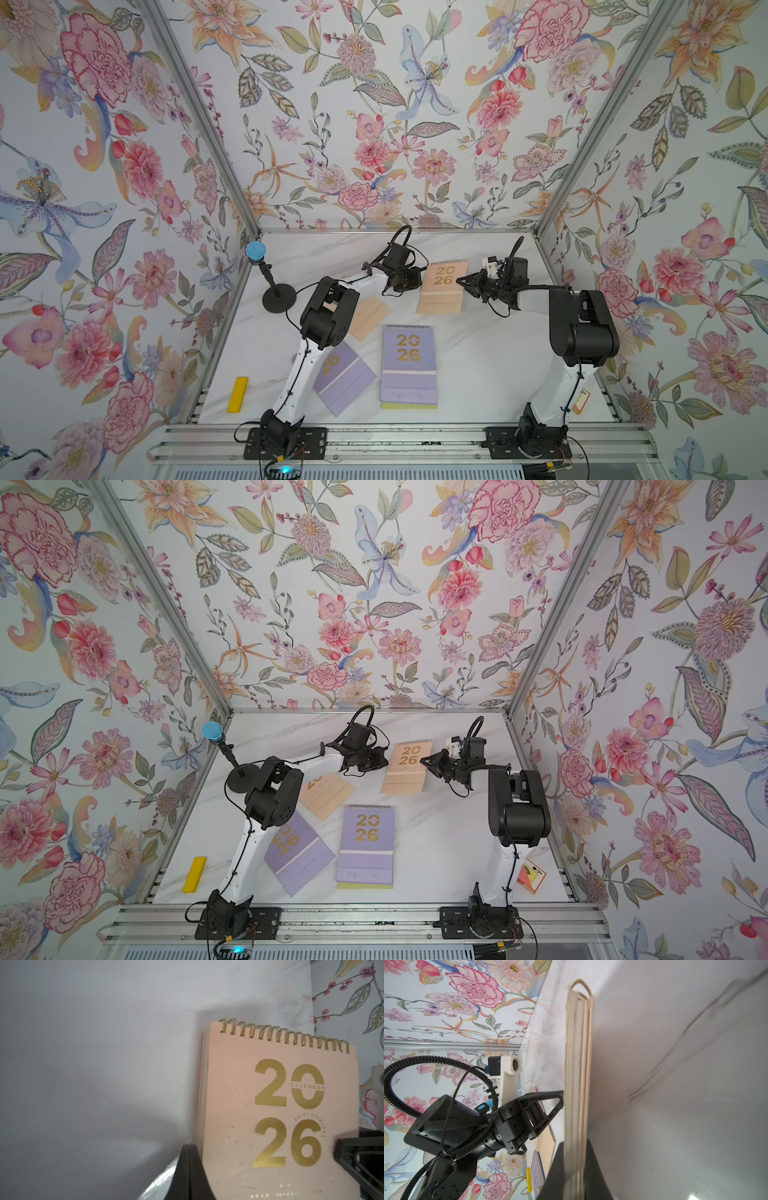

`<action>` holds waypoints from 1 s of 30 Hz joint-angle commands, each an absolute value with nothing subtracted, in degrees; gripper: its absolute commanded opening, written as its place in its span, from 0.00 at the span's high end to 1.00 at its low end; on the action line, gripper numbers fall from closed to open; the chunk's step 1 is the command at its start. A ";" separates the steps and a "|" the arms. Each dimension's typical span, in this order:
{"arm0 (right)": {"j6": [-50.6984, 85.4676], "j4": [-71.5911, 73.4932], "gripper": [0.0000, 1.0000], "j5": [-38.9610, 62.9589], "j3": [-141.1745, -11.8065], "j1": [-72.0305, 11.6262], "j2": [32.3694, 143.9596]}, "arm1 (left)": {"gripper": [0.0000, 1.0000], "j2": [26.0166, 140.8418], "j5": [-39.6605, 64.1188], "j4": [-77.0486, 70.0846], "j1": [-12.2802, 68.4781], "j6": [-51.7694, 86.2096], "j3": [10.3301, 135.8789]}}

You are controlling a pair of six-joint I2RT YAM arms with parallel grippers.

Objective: Stack the calendars
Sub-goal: Pick up the calendar at the center of the board, then place the calendar at the calendar.

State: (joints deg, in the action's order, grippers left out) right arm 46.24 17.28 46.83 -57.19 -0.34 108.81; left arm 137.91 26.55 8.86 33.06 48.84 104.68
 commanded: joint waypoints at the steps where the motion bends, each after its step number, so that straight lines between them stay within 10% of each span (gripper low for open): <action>1: 44.27 15.88 0.95 45.92 -57.13 0.64 103.15 | 1.00 131.70 25.87 9.32 32.76 48.50 104.56; 30: 44.70 -0.46 0.98 36.74 -54.23 -14.41 79.85 | 1.00 80.13 18.78 6.86 27.78 47.71 55.44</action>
